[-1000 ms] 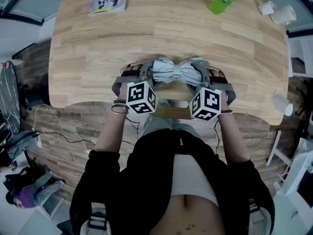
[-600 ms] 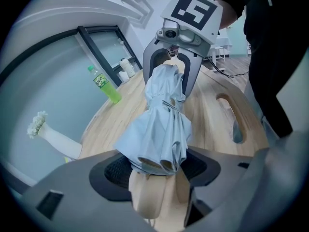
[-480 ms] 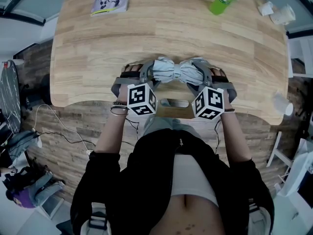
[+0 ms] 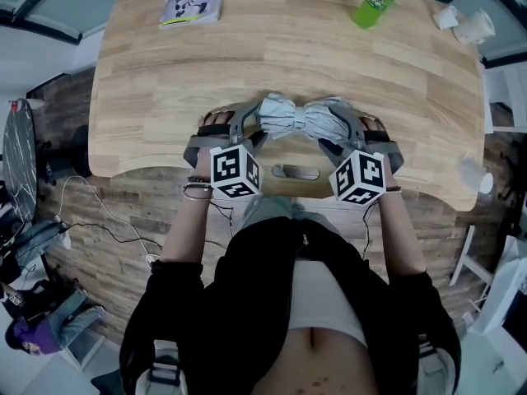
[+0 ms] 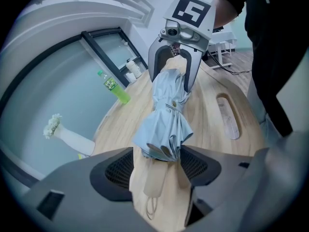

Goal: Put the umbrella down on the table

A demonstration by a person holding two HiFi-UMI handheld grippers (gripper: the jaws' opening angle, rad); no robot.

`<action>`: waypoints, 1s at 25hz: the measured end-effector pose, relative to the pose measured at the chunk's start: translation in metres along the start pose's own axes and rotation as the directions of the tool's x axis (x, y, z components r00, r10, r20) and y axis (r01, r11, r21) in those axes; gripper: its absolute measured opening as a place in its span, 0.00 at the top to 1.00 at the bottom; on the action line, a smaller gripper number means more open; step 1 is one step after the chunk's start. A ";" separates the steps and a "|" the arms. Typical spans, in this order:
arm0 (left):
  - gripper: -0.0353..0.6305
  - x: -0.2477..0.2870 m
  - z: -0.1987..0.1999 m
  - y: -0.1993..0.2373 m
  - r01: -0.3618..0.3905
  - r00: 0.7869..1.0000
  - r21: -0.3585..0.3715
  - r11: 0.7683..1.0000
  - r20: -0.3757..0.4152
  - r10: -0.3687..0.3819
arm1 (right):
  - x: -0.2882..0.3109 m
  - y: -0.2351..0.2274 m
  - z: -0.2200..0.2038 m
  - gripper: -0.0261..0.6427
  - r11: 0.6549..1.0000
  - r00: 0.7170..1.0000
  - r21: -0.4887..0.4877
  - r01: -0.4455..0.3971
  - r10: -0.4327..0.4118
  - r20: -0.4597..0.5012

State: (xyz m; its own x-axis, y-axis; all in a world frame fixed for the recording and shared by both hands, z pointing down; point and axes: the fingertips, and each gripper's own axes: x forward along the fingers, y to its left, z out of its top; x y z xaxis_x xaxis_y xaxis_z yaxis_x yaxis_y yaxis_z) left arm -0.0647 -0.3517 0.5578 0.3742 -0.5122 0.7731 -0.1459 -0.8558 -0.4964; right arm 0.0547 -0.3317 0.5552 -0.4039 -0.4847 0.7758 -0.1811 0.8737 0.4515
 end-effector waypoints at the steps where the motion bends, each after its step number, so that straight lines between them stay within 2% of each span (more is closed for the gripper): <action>1: 0.50 -0.003 -0.001 0.001 -0.009 1.000 -0.003 1.000 0.000 0.009 | -0.003 -0.001 0.001 0.46 1.000 1.000 0.003 0.007 -0.007 0.007; 7: 0.50 -0.016 0.001 0.003 -0.058 0.998 -0.055 0.997 0.017 0.059 | -0.017 -0.007 0.008 0.46 0.996 0.996 0.056 0.062 -0.066 0.059; 11: 0.55 -0.027 0.009 0.008 -0.098 0.992 -0.152 0.984 0.065 0.109 | -0.026 -0.009 0.012 0.46 0.991 0.992 0.096 0.092 -0.100 0.081; 13: 0.61 -0.038 0.017 0.015 -0.137 0.979 -0.228 0.964 0.119 0.167 | -0.032 -0.012 0.016 0.48 0.985 0.985 0.129 0.119 -0.133 0.107; 15: 0.73 -0.051 0.027 0.027 -0.181 0.952 -0.314 0.932 0.181 0.246 | -0.041 -0.018 0.021 0.54 0.974 0.974 0.162 0.160 -0.183 0.135; 18: 0.79 -0.067 0.038 0.037 -0.202 0.919 -0.403 0.892 0.236 0.315 | -0.053 -0.026 0.025 0.59 0.954 0.953 0.205 0.219 -0.254 0.164; 23: 0.83 -0.078 0.048 0.037 -0.211 0.902 -0.431 0.877 0.259 0.344 | -0.071 -0.032 0.032 0.68 0.924 0.922 0.268 0.272 -0.330 0.203; 25: 0.85 -0.082 0.052 0.035 -0.212 0.896 -0.444 0.871 0.268 0.354 | -0.077 -0.034 0.035 0.69 0.912 0.909 0.294 0.287 -0.356 0.218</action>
State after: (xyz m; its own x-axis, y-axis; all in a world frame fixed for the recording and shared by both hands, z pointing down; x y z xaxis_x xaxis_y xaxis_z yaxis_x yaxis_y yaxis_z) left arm -0.0524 -0.3358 0.4567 0.5291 -0.7426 0.4106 -0.6127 -0.6691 -0.4206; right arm 0.0604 -0.3224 0.4649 -0.4978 -0.7425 0.4482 -0.5444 0.6698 0.5050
